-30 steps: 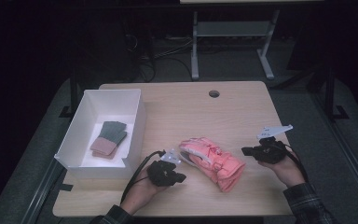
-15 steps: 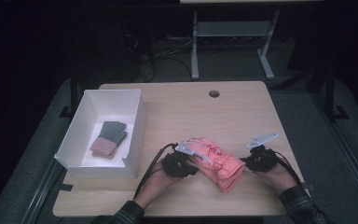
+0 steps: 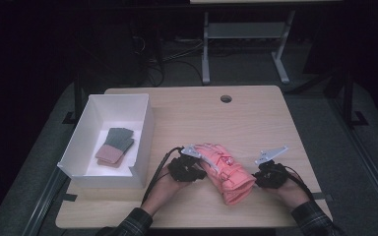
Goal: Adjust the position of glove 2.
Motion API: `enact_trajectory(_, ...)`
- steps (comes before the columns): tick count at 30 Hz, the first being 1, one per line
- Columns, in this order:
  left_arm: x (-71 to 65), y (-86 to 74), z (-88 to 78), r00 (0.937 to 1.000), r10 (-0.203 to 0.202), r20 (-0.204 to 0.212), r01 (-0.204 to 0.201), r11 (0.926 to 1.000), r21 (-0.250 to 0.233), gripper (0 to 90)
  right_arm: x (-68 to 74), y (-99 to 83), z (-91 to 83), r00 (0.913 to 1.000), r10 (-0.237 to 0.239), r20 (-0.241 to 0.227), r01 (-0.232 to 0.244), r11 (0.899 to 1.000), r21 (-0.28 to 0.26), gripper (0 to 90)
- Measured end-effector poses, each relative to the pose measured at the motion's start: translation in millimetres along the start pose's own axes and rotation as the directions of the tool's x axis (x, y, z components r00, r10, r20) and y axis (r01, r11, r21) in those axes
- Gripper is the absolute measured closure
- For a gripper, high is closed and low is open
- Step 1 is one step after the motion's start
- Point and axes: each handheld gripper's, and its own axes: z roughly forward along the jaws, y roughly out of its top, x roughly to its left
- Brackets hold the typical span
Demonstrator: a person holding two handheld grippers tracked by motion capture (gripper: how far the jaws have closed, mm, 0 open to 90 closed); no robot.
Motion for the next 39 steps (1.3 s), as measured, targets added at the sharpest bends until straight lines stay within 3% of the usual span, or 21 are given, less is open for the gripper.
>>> enact_trajectory(11, 1.6, -5.3, -1.2, 1.0, -0.003, 0.002, 0.003, 0.9999, 0.014, 89.6, 34.7, 2.8, 7.8, 0.9963, -0.065, -0.055, 0.065, 0.998, 0.0, 90.0)
enact_trajectory(12, 4.3, -5.4, -2.8, 1.0, 0.002, -0.002, -0.002, 0.9999, 0.012, 89.6, 41.6, 4.1, 10.0, 0.9948, -0.073, -0.071, 0.073, 0.997, 0.0, 90.0)
enact_trajectory(18, 10.8, -5.5, -6.3, 0.9999, -0.009, -0.006, 0.009, 1.0, 0.001, 89.6, 51.8, 7.8, 17.9, 0.9892, -0.105, -0.102, 0.106, 0.994, 0.0, 90.0)
enact_trajectory(23, 17.1, -8.5, -10.4, 0.9992, -0.036, -0.016, 0.035, 0.9994, -0.005, 89.6, 67.2, 16.0, 28.1, 0.983, -0.122, -0.137, 0.124, 0.992, 0.005, 90.0)
enact_trajectory(31, 26.1, -10.8, -20.5, 0.9971, -0.059, -0.047, 0.058, 0.998, -0.026, 89.6, 89.5, 31.0, 45.9, 0.9715, -0.178, -0.157, 0.179, 0.984, -0.005, 90.0)
enact_trajectory(35, 28.5, -11.2, -22.8, 0.9962, -0.068, -0.054, 0.066, 0.9971, -0.037, 89.6, 92.4, 33.6, 48.8, 0.9665, -0.198, -0.163, 0.2, 0.98, -0.008, 90.0)
enact_trajectory(38, 28.5, -11.2, -23.5, 0.9961, -0.066, -0.058, 0.064, 0.9973, -0.036, 89.6, 90.4, 31.7, 46.3, 0.9701, -0.183, -0.159, 0.184, 0.983, -0.009, 90.0)
enact_trajectory(39, 28.1, -11.1, -24.4, 0.9953, -0.071, -0.065, 0.069, 0.9969, -0.037, 89.5, 85.5, 27.9, 41.2, 0.9762, -0.159, -0.148, 0.158, 0.987, -0.014, 90.0)
